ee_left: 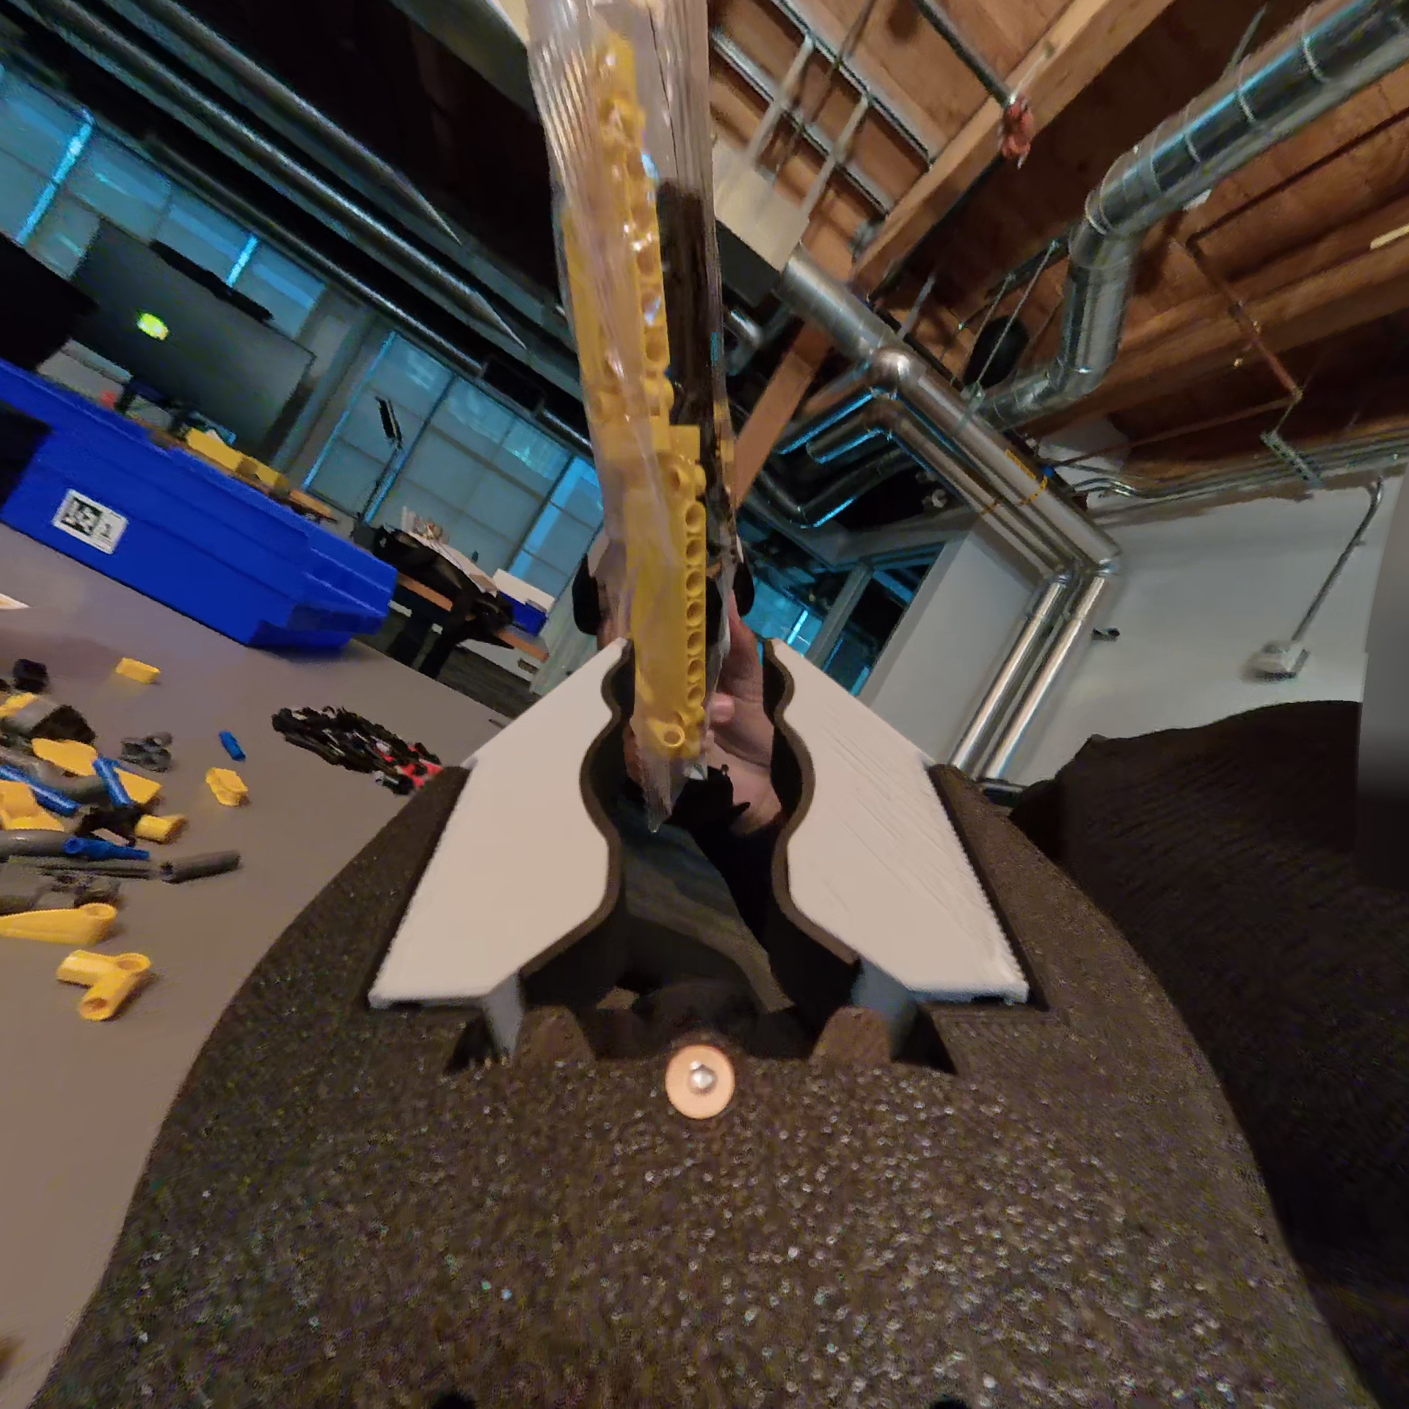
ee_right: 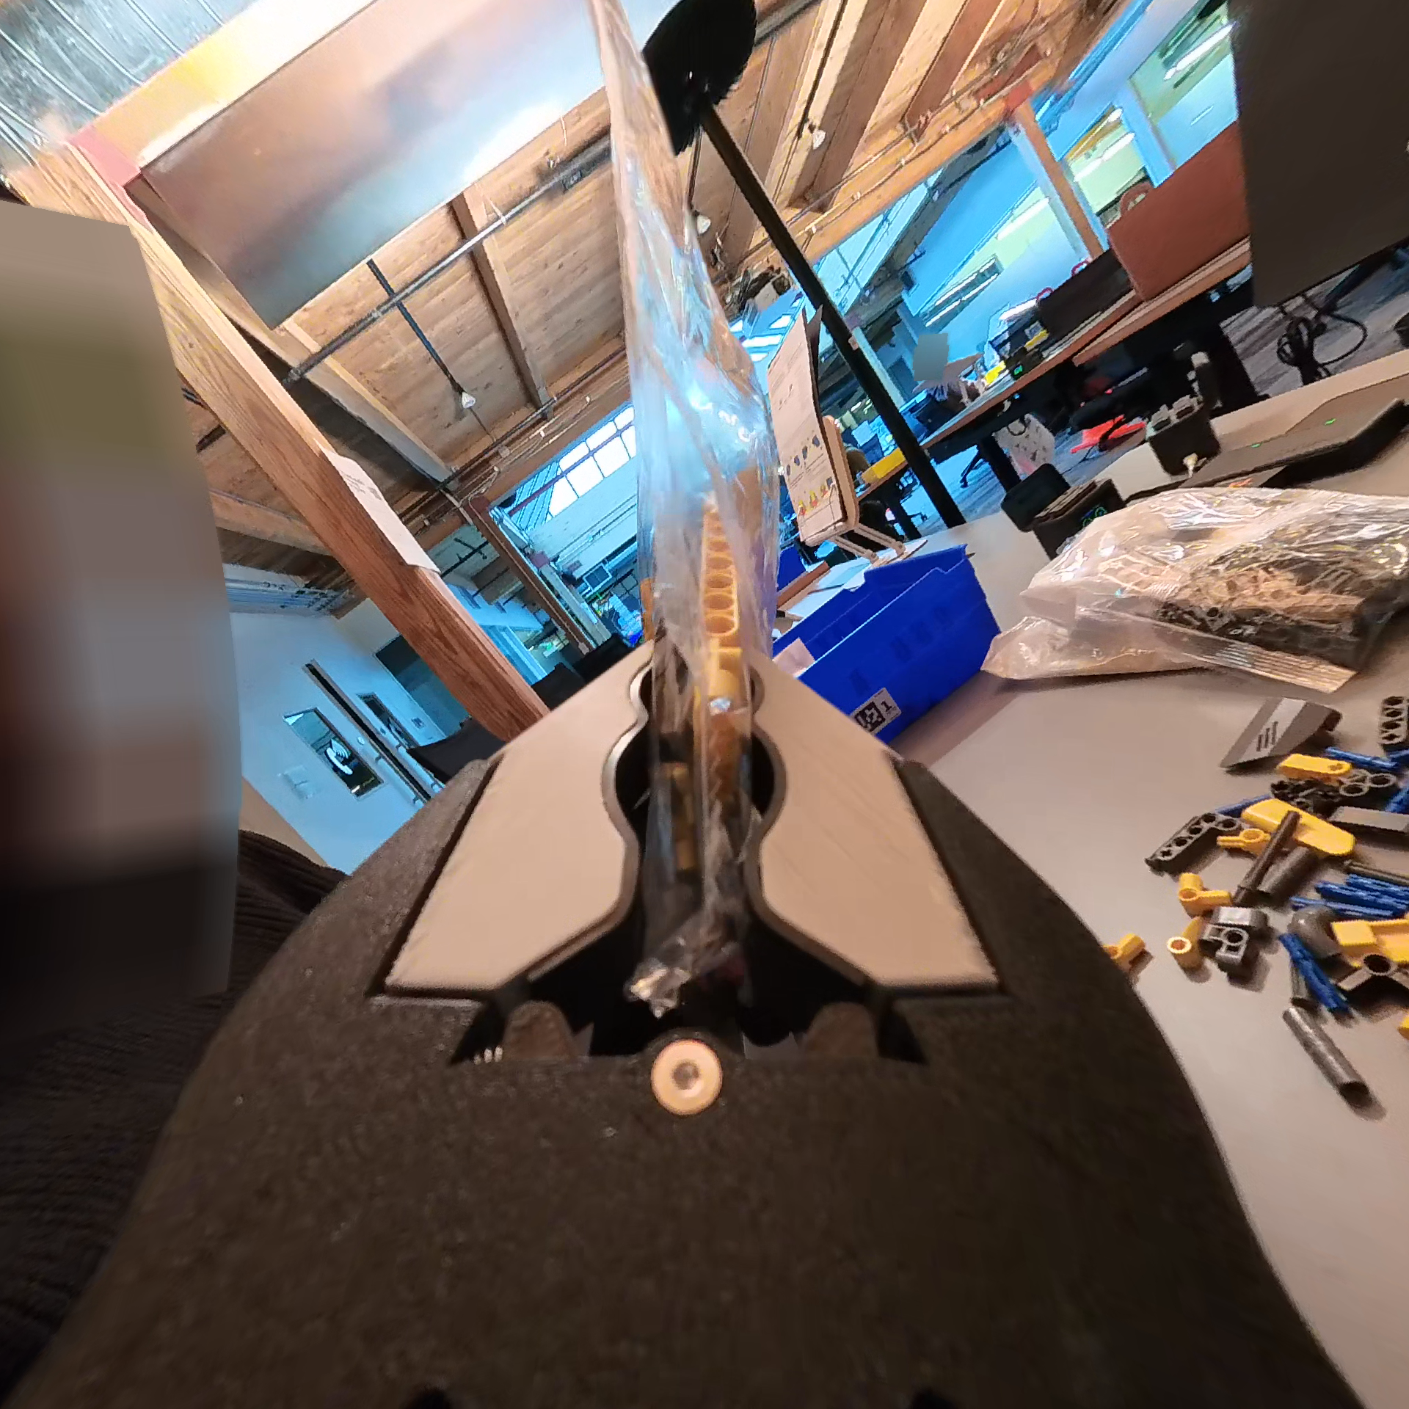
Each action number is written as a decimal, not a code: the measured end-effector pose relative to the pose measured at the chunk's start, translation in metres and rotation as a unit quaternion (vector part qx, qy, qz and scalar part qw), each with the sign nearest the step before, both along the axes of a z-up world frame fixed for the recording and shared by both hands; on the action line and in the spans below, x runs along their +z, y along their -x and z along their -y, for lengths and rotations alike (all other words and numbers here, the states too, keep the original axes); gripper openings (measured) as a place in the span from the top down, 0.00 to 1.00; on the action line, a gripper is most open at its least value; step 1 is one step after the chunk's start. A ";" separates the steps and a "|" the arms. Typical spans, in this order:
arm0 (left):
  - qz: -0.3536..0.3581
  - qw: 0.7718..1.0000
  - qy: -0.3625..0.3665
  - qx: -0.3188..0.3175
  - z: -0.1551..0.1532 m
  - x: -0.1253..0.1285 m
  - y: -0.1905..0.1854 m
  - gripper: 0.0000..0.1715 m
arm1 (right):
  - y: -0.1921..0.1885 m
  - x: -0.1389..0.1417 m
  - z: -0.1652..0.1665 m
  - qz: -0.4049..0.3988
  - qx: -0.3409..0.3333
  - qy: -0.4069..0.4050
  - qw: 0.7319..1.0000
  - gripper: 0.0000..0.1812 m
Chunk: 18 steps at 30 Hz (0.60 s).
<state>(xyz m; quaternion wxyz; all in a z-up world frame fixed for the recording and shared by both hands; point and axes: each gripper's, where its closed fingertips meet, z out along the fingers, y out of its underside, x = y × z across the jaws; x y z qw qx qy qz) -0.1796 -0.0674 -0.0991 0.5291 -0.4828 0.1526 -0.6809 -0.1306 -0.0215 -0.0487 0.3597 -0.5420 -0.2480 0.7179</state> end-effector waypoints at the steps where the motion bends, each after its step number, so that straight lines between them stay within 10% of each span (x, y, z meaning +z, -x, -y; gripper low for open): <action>1: -0.001 1.000 0.002 -0.006 0.001 0.000 -0.003 0.81 | 0.000 0.000 0.000 -0.002 0.000 0.001 1.000 0.92; 18: -0.026 0.999 0.009 -0.017 0.003 -0.006 -0.014 0.87 | -0.003 0.010 0.003 -0.043 0.021 0.004 0.999 0.92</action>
